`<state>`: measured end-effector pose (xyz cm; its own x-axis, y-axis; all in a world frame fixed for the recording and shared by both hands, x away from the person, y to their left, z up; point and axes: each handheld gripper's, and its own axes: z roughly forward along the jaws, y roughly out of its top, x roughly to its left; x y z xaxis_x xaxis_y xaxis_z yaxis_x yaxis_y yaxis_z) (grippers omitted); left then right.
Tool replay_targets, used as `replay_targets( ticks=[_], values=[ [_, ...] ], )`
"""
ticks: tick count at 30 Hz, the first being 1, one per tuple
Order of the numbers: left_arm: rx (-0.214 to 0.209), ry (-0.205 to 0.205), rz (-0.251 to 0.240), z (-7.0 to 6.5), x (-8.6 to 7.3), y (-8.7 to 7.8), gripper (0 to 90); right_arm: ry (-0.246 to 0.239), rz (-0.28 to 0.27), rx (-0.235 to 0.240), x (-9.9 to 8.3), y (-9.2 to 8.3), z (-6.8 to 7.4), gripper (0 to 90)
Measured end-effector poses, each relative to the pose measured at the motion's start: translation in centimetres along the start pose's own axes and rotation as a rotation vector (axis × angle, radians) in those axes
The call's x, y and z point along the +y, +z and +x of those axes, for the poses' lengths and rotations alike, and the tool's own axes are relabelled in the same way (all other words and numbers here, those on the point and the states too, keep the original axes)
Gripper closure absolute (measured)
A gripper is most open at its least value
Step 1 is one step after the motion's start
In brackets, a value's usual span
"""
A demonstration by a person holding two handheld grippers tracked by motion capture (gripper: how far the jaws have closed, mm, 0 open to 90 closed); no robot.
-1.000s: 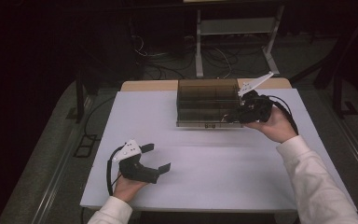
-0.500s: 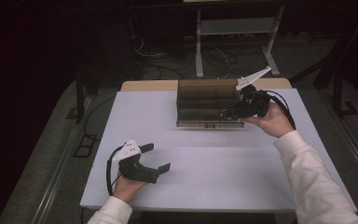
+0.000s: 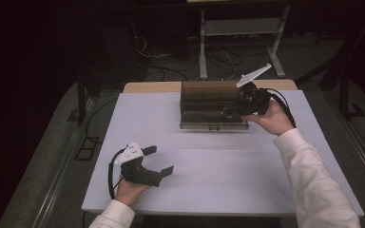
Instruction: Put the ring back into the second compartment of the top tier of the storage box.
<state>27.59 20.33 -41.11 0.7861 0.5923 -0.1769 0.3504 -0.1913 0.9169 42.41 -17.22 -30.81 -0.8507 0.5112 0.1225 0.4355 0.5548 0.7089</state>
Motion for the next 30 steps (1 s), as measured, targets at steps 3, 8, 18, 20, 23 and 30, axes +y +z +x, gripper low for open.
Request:
replay_targets(
  ticks=[3,8,18,20,23,30],
  values=[
    [0.000,0.000,-0.001,0.0,0.0,0.0,0.0,0.007,-0.003,0.001,0.0,0.4,-0.2,70.7],
    [-0.001,0.000,-0.002,0.0,0.0,0.0,0.0,0.018,-0.009,0.002,0.0,1.0,-0.8,70.7],
    [0.000,-0.002,-0.002,0.0,0.0,0.0,0.0,0.040,-0.037,0.003,0.2,2.1,-1.4,70.7],
    [-0.001,-0.001,-0.002,0.0,0.0,0.0,0.0,0.038,-0.038,0.003,0.2,2.3,-1.5,70.8],
    [-0.001,-0.001,-0.002,0.0,0.0,0.0,0.0,0.041,-0.039,0.005,0.2,2.7,-1.5,70.7],
    [-0.002,0.001,-0.002,0.0,0.0,0.0,0.0,0.048,-0.041,0.010,0.3,3.6,-1.6,70.8]
  ],
)
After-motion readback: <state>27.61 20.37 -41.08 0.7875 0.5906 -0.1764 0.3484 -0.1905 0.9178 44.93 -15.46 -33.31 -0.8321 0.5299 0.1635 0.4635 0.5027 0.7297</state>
